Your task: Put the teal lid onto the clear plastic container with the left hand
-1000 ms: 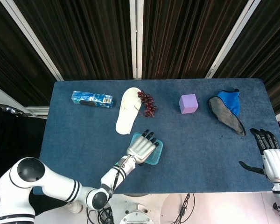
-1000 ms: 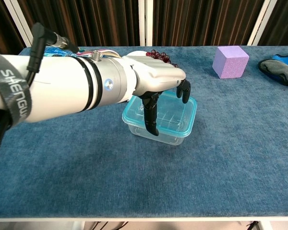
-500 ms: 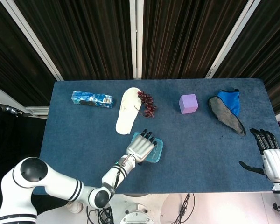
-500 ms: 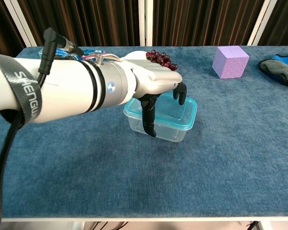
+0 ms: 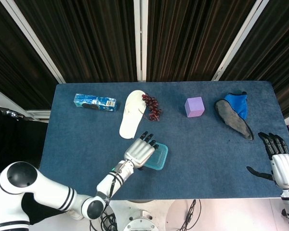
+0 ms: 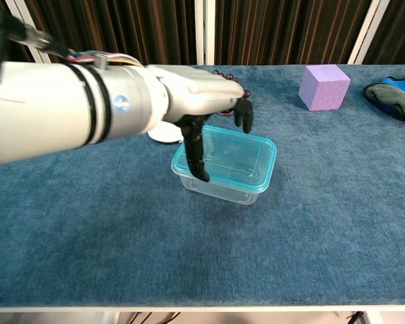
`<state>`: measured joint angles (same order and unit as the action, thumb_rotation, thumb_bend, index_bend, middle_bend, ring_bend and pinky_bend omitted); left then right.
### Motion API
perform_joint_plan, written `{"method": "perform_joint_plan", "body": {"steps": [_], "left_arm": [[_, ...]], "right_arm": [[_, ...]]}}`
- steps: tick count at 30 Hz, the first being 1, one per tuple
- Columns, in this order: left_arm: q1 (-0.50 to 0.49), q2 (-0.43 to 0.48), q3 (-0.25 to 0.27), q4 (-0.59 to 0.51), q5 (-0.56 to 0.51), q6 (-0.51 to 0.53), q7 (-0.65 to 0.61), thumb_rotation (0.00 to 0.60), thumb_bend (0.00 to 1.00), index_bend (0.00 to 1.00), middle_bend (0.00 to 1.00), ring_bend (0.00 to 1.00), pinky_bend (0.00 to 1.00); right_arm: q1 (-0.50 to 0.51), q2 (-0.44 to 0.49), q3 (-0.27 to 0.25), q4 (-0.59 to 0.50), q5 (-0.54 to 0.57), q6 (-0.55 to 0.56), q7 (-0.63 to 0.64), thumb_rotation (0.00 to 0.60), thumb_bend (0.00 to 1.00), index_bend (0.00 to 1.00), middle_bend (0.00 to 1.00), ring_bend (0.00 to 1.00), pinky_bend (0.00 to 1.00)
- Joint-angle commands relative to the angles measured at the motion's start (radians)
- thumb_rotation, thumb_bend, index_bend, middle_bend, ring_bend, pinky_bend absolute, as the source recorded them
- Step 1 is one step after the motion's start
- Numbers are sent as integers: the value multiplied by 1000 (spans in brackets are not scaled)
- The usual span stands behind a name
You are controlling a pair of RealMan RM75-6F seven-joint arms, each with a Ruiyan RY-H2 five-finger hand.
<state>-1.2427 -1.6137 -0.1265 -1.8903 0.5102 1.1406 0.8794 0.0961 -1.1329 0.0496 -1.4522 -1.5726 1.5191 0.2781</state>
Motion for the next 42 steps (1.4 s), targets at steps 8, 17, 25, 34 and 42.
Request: {"method": "perform_joint_plan", "body": {"steps": [8, 17, 25, 34, 42], "left_arm": [[42, 16, 50, -1, 11, -7, -17, 600, 83, 240, 174, 0, 0], [56, 1, 53, 41, -8, -32, -29, 600, 83, 240, 174, 0, 0], [73, 1, 59, 38, 13, -32, -41, 600, 83, 241, 174, 0, 0], [135, 50, 114, -57, 199, 42, -54, 600, 82, 245, 174, 0, 0], [203, 68, 190, -74, 304, 50, -73, 600, 82, 248, 174, 0, 0]], "right_arm": [[4, -1, -2, -15, -10, 0, -18, 600, 26, 0, 83, 0, 0], [-3, 3, -4, -28, -9, 7, -32, 600, 26, 0, 83, 0, 0], [-5, 4, -5, -36, -12, 11, -40, 600, 26, 0, 83, 0, 0], [-8, 7, -5, -43, -20, 22, -45, 600, 26, 0, 83, 0, 0], [-11, 5, -6, -45, -21, 25, -48, 600, 26, 0, 83, 0, 0]]}}
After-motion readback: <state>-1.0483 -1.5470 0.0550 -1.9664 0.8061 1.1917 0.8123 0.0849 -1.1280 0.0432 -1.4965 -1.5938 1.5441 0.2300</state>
